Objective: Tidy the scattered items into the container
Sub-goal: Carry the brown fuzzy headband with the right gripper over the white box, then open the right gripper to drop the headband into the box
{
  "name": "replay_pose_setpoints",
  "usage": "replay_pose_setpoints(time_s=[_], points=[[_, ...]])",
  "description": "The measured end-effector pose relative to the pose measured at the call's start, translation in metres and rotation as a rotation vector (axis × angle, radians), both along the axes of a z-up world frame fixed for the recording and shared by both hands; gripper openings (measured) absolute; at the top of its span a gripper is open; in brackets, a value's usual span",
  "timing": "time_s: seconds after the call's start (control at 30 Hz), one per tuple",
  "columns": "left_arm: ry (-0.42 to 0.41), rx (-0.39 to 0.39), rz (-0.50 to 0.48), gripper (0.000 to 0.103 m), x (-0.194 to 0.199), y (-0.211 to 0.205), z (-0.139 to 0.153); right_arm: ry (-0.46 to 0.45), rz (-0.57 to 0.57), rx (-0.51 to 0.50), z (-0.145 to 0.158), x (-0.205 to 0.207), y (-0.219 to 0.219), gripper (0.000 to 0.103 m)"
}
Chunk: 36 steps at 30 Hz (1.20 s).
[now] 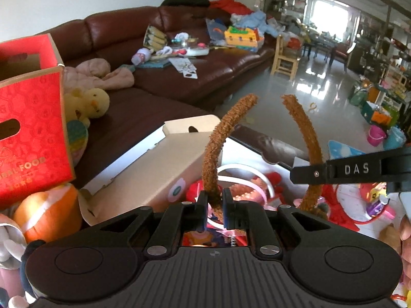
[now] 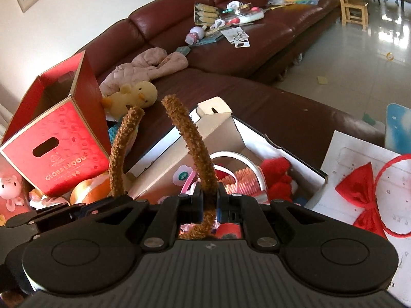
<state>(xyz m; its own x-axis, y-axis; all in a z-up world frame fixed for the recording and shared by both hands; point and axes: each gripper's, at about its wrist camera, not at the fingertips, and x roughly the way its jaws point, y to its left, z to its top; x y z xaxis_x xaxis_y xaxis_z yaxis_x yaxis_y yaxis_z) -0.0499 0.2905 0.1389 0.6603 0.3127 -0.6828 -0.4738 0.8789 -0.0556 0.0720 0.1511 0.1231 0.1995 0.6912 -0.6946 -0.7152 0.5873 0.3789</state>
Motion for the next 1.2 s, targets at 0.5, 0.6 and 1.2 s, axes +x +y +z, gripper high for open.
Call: replay_pose_setpoints(time_s=[0.5,0.6,1.2], points=[[0.061,-0.036,0.072,0.092,0.006,0.006,-0.036,0.046,-0.1,-0.035,-0.034,0.02,-0.013,0.091],[0.067,-0.035,0.067,0.093,0.007,0.004,-0.038,0.055,-0.097,-0.052,-0.037,0.017,-0.015,0.091],[0.081,0.021,-0.01,0.097,0.006,-0.038,-0.03,0.067,-0.108,-0.05,-0.032,0.004,-0.05,0.093]])
